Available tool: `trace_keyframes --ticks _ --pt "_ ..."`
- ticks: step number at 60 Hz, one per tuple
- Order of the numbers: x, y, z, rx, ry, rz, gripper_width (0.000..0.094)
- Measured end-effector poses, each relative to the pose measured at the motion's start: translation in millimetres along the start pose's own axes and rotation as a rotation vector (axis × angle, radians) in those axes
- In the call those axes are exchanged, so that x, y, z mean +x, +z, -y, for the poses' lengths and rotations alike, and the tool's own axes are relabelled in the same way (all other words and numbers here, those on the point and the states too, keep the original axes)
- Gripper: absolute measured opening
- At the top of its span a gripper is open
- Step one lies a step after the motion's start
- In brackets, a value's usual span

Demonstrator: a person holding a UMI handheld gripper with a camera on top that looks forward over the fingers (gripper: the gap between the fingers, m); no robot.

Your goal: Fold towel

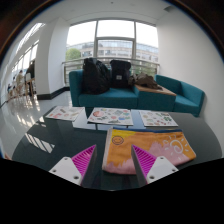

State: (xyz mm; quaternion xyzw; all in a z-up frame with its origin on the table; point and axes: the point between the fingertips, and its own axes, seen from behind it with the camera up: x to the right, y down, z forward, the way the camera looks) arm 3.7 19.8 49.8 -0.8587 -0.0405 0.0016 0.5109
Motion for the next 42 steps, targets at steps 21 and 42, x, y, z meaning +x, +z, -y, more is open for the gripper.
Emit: trace_keyframes --ticks 21,42 --pt "-2.1 85.8 -22.0 -0.183 -0.022 -0.008 0.0340" --pt "2.1 78.8 -15.4 -0.167 -0.012 -0.012 0.0012"
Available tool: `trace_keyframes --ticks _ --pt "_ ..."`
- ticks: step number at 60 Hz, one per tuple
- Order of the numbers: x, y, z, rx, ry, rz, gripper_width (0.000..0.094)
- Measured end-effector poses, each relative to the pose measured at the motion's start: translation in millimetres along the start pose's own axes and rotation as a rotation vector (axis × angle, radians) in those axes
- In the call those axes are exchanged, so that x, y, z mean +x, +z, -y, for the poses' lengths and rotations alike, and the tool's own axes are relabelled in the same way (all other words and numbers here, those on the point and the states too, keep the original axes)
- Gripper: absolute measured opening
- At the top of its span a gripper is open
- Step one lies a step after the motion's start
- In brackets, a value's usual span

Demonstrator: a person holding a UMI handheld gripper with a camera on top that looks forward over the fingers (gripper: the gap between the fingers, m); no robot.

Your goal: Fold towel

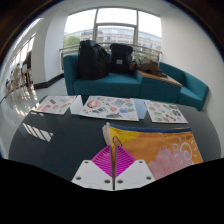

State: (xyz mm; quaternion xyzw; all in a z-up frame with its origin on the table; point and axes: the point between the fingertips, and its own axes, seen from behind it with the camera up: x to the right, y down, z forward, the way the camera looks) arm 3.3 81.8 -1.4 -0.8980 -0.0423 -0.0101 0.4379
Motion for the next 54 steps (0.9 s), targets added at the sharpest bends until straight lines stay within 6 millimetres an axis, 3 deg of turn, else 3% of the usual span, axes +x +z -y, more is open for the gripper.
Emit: trace_keyframes --ticks 3,7,12,17,22,31,33,34,37,41,47,50,54 --pt "-1.1 -11.4 10.3 0.014 0.036 0.041 0.0012" --pt "17.9 -30.1 32.6 0.065 0.040 0.059 0.0011" --pt "63.7 -52.5 57.6 0.110 0.016 0.024 0.0010" --pt "115.9 -59.3 62.8 0.118 0.044 -0.017 0.0012" --pt "173.3 -60.2 54.9 0.109 0.080 -0.070 0.0016" --pt "273.8 -39.5 14.5 0.050 0.126 -0.200 0.0031" --pt "292.6 -34.2 3.3 0.030 0.121 -0.228 0.0106" --pt "301.7 -31.8 -2.9 0.016 0.119 -0.244 0.0230" --pt "324.8 -27.6 -17.1 -0.015 0.108 -0.287 0.0250" --pt "339.8 -28.3 -23.5 -0.017 0.105 -0.306 0.0271" --pt "348.3 -53.4 -3.4 0.049 0.140 -0.332 0.0626" --pt "339.9 -71.4 12.9 0.097 0.136 -0.320 0.0726" --pt "319.6 -99.0 33.1 0.149 0.147 -0.281 0.0777"
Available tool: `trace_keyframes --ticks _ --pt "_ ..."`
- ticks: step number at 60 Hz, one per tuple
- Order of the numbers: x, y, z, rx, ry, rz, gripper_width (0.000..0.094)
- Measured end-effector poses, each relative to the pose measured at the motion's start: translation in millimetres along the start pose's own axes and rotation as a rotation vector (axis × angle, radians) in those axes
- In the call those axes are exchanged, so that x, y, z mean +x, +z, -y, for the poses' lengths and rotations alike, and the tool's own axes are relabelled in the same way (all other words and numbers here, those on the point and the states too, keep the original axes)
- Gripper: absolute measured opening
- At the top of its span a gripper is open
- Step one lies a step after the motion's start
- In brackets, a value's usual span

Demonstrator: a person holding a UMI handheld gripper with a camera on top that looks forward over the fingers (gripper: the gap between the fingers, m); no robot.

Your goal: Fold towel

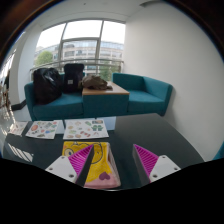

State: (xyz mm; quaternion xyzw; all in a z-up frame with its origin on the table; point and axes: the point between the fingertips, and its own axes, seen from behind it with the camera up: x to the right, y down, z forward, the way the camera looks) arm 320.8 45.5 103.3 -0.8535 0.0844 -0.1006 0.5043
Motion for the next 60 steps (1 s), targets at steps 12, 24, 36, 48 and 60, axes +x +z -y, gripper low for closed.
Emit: trace_keyframes --ticks 12,24,36,48,60 --pt "-71.0 -103.7 35.2 0.087 0.077 0.140 0.0826" --pt "-148.2 -190.6 -3.6 0.084 0.050 0.251 0.0828" --pt "-203.7 -246.2 -42.4 0.055 -0.022 0.324 0.0839" --pt "-220.0 -285.4 -39.0 0.101 -0.050 0.351 0.0842" --pt "-227.4 -308.6 -36.4 0.122 -0.053 0.382 0.0843"
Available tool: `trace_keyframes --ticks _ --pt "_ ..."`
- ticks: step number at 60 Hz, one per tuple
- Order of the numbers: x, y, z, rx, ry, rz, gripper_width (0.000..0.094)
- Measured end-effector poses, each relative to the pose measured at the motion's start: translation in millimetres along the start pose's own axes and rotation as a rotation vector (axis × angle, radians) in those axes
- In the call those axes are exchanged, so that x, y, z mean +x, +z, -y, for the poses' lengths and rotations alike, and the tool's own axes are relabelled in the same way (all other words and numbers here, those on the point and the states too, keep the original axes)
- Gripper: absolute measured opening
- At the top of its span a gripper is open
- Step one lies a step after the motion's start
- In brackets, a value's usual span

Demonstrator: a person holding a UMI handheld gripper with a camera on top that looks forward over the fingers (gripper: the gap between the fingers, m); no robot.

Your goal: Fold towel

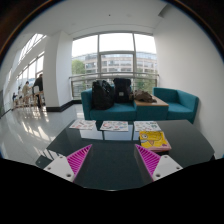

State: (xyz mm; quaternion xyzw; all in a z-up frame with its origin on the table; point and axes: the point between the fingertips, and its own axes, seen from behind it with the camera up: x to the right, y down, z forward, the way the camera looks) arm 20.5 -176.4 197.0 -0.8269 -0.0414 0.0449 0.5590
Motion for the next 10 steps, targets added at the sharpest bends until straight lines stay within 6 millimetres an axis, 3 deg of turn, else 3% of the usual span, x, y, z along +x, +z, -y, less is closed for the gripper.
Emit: trace_keyframes --ticks 10 --pt "-5.9 -4.5 -2.8 0.000 -0.009 0.003 0.0845"
